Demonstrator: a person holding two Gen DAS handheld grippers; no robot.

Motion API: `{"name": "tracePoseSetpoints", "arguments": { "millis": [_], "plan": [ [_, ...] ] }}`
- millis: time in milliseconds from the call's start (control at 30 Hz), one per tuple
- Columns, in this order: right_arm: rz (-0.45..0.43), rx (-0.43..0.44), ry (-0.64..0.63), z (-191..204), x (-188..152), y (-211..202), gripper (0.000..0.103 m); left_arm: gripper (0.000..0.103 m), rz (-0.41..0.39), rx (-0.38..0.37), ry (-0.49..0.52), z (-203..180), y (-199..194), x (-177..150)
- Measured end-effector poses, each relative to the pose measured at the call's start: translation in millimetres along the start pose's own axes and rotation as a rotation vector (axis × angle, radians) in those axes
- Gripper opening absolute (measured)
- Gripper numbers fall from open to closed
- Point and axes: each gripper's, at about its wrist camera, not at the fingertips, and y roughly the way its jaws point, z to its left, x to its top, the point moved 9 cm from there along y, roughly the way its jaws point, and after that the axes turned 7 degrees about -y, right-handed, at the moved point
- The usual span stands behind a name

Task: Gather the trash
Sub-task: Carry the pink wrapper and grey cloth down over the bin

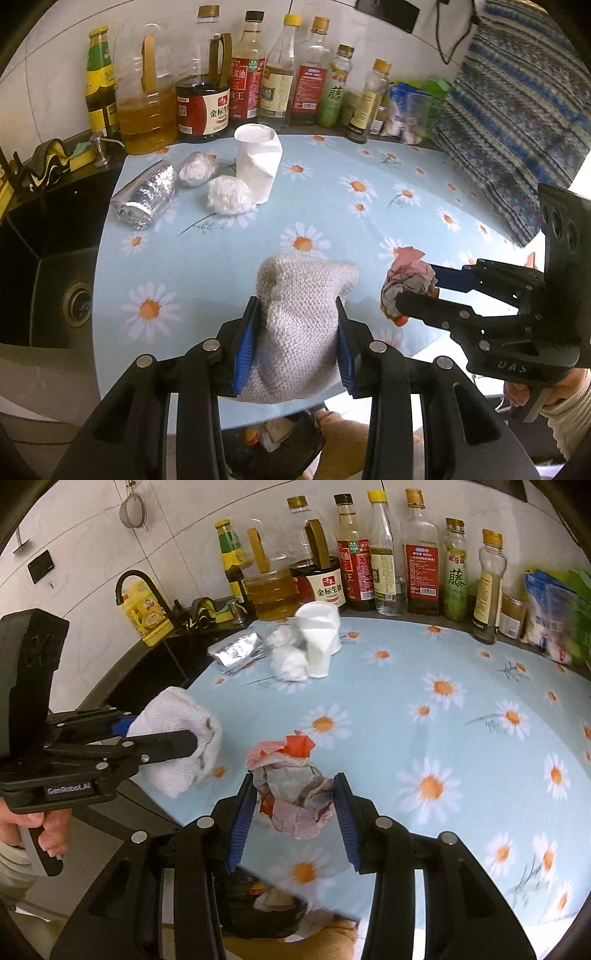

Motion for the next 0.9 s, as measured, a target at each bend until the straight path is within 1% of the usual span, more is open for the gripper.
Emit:
{"name": "tracePoseSetpoints", "arguments": {
  "millis": [200, 467, 700, 767, 900],
  "plan": [
    [0.003, -0.024, 0.035, 38.9, -24.4, -5.0, 0.043, 0.036, 0.016, -0.033, 0.015, 16.0, -14.5, -28.9],
    [0.041, -0.028, 0.106, 82.6, -71.9, 4.5, 0.044, 0.036, 0.088, -0.058, 0.039, 34.5, -18.5, -82.4],
    [0.116, -0.01, 0.14, 102.9, -109.0, 20.5, 0.044, 0.036, 0.161, -0.065, -0.01, 53.1, -10.8, -126.4],
    [0.132, -0.004, 0.143, 106.2, -115.8, 25.2, 0.044, 0.036, 0.192, -0.062, -0.025, 57.5, -4.6, -140.1],
    [0.179, 0.014, 0.158, 108.4, -131.9, 39.0, 0.044, 0.036, 0.222, -0.056, -0.062, 63.3, 6.7, -160.5]
  ]
}}
